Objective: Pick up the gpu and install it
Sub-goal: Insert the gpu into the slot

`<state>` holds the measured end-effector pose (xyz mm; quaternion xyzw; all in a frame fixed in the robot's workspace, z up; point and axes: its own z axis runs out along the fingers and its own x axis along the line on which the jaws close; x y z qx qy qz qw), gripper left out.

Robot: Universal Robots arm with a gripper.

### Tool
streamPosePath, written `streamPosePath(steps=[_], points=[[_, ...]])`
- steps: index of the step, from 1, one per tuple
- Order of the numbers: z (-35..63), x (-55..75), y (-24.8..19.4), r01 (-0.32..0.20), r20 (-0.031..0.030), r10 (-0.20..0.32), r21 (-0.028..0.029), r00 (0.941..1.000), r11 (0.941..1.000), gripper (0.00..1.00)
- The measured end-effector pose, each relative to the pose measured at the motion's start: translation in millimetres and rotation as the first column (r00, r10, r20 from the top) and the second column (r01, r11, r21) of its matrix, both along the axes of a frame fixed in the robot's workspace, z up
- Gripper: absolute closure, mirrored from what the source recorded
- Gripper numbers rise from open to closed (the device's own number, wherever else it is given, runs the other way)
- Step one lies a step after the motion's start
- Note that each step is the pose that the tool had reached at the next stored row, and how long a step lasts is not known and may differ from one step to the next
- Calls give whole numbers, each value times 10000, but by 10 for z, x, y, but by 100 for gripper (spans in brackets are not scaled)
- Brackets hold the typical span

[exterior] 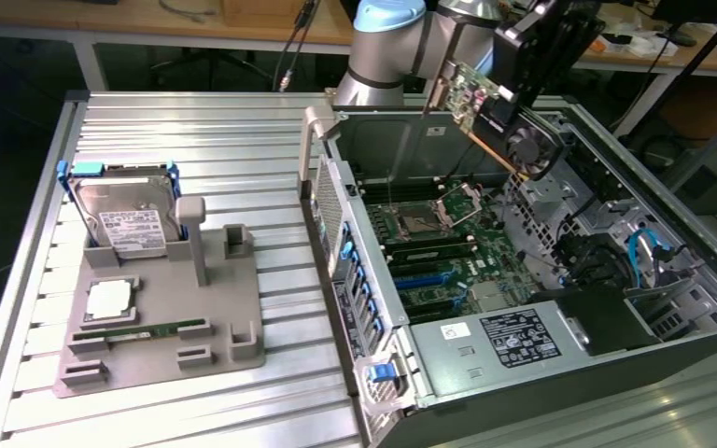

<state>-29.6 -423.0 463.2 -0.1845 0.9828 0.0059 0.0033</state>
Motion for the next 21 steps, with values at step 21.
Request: streamPosePath(steps=[21], points=[[0, 0, 0, -1186, -1, 1186, -1, 9929, 9929, 73]])
